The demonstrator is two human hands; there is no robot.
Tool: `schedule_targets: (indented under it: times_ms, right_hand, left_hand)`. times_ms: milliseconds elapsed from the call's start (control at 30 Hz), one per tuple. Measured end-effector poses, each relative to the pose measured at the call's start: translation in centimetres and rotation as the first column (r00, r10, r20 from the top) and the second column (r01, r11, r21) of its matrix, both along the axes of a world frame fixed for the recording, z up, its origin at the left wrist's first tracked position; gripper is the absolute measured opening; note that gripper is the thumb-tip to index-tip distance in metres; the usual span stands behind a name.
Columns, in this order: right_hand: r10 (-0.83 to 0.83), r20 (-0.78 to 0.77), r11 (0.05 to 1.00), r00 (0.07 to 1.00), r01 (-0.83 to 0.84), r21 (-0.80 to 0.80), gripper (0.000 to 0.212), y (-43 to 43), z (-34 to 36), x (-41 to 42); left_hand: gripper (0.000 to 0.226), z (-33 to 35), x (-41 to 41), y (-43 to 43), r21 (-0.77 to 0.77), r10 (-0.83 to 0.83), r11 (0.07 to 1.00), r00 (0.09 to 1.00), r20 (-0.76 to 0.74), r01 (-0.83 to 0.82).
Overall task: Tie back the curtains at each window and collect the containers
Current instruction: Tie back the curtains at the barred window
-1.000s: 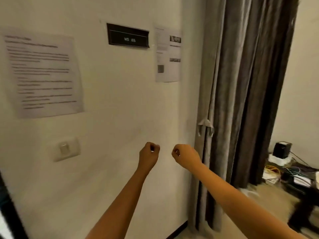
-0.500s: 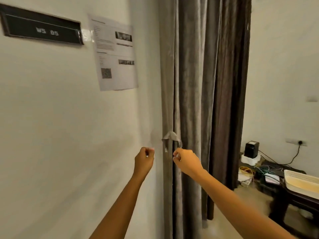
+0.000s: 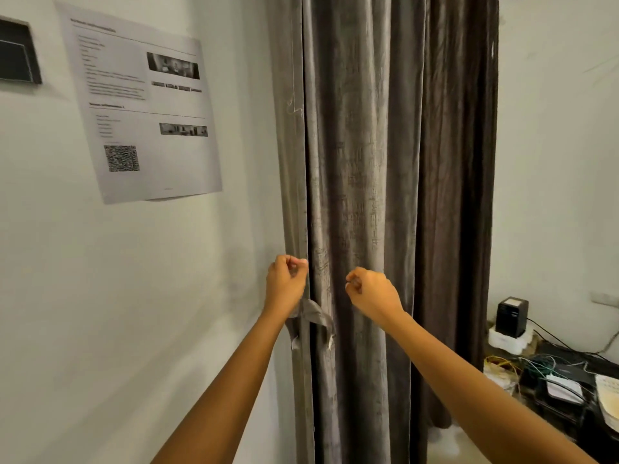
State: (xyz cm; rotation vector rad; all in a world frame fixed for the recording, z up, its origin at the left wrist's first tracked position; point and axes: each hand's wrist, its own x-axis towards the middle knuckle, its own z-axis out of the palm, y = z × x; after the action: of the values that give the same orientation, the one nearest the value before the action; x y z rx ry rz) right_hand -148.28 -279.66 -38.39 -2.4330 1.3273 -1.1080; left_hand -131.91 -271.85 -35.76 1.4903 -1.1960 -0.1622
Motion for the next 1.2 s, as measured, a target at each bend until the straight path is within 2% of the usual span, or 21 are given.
schedule_targets:
  times_ms: [100, 167, 233, 333, 400, 500, 600, 700, 767, 867, 933, 1000, 1100, 1200]
  right_hand:
    - [0.025, 0.017, 0.996, 1.0, -0.023, -0.09, 0.023, -4.2, 1.8, -0.6]
    - [0.046, 0.044, 0.987, 0.998, -0.038, -0.156, 0.021, -7.0, 3.3, -0.9]
    - [0.106, 0.096, 0.972, 0.99, -0.083, -0.219, 0.018, -9.9, 5.0, -1.3]
    - [0.289, 0.174, 0.912, 0.941, -0.216, -0.349, 0.013, -13.9, 7.7, -1.7]
    - [0.385, 0.2, 0.845, 0.901, -0.257, -0.469, 0.012, -15.9, 9.9, -2.2]
    - [0.468, 0.237, 0.767, 0.852, -0.258, -0.587, 0.011, -18.4, 13.0, -2.6]
    - [0.472, 0.249, 0.733, 0.846, -0.22, -0.644, 0.012, -21.2, 16.2, -2.9]
    - [0.451, 0.245, 0.685, 0.858, -0.157, -0.711, 0.009, -23.9, 20.1, -3.0]
    - [0.444, 0.273, 0.679, 0.853, -0.121, -0.724, 0.008, -25.4, 22.8, -3.1]
    - [0.348, 0.309, 0.707, 0.885, -0.031, -0.707, 0.025, -27.3, 26.9, -3.0]
    - [0.261, 0.275, 0.743, 0.925, -0.011, -0.669, 0.047, -28.7, 29.4, -3.0]
    - [0.244, 0.223, 0.807, 0.944, -0.07, -0.587, 0.073, -30.0, 31.9, -2.8]
    - [0.36, 0.224, 0.846, 0.906, -0.215, -0.488, 0.1, -31.3, 34.9, -2.6]
    - [0.47, 0.301, 0.843, 0.83, -0.322, -0.43, 0.107, -31.3, 36.9, -2.1]
  left_hand:
    - [0.021, 2.8, -1.3, -3.5, -0.074, 0.06, 0.996, 0.996, 0.061, -0.055]
    - [0.026, 4.7, -1.9, -5.7, -0.176, 0.163, 0.974, 0.981, 0.105, -0.143]
    - [0.033, 6.5, -2.5, -8.0, -0.322, 0.336, 0.904, 0.934, 0.125, -0.282]
    - [0.045, 9.8, -3.4, -10.4, -0.479, 0.586, 0.743, 0.8, 0.13, -0.467]
    - [0.056, 11.8, -4.0, -12.1, -0.501, 0.669, 0.682, 0.731, 0.132, -0.533]
    - [0.069, 14.6, -4.4, -14.0, -0.506, 0.713, 0.656, 0.68, 0.171, -0.561]
    - [0.075, 17.4, -4.5, -15.5, -0.511, 0.76, 0.625, 0.609, 0.226, -0.59]
    - [0.075, 21.0, -5.1, -16.2, -0.507, 0.753, 0.642, 0.596, 0.277, -0.575]
    - [0.073, 23.2, -5.6, -16.6, -0.504, 0.755, 0.651, 0.553, 0.351, -0.568]
    - [0.07, 26.2, -6.1, -17.1, -0.474, 0.759, 0.651, 0.488, 0.431, -0.593]
    - [0.071, 28.4, -6.0, -17.5, -0.437, 0.763, 0.642, 0.47, 0.443, -0.63]
    - [0.072, 30.5, -5.8, -17.4, -0.403, 0.765, 0.627, 0.428, 0.482, -0.667]
    - [0.073, 33.5, -5.5, -16.8, -0.384, 0.756, 0.615, 0.374, 0.538, -0.689]
    - [0.074, 35.2, -5.3, -16.0, -0.37, 0.738, 0.619, 0.352, 0.575, -0.693]
